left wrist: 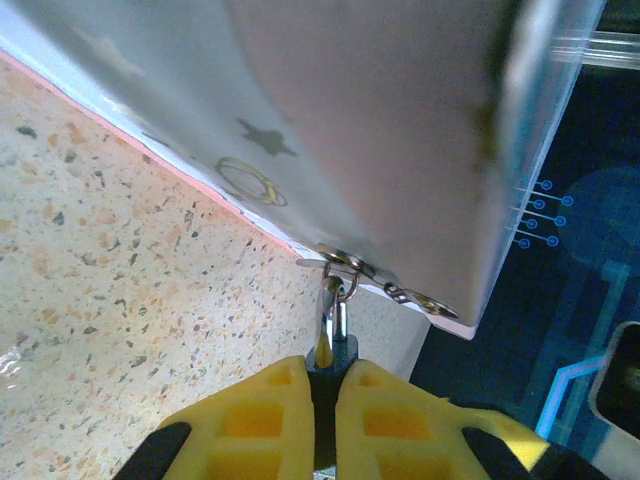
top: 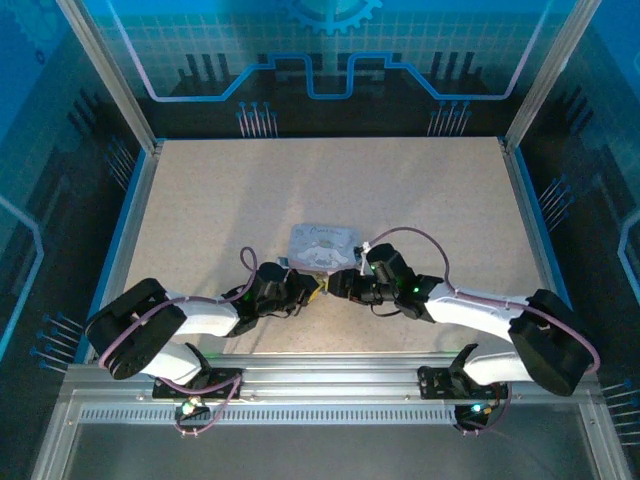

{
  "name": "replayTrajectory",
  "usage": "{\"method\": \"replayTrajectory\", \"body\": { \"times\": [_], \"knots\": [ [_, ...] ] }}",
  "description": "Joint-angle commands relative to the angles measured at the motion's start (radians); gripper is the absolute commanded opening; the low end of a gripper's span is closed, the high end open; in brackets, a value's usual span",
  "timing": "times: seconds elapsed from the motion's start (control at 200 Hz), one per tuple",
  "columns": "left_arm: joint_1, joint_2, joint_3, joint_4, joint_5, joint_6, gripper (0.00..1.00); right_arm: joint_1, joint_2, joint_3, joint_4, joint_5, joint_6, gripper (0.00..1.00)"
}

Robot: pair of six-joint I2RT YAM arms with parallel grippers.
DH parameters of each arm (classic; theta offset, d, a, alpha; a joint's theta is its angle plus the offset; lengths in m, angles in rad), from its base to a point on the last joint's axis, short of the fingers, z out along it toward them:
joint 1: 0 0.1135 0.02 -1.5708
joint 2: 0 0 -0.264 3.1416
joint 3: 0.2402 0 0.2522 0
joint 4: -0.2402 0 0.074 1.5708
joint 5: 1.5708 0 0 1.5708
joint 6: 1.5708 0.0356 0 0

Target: Unlock the padlock with the key

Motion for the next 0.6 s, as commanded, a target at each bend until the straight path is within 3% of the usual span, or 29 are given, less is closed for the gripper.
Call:
{"method": "replayTrajectory", "body": {
  "times": [0.0, 0.405, 0.595],
  "knots": [
    [-0.008, -0.028, -0.002, -0.048, -0.014, -0.023, 0.03, -0.009, -0.047, 0.074, -0.157, 0.041, -0.150, 0.57],
    [-0.002, -0.047, 0.031, -0.127, 0.003, -0.013, 0.03, -0.017, -0.161, 0.087, -0.177, 0.075, -0.352, 0.96],
    [0.002, -0.077, 0.048, -0.186, 0.007, -0.017, 0.04, -0.015, -0.241, 0.090, -0.241, 0.157, -0.545, 1.00]
  ]
}}
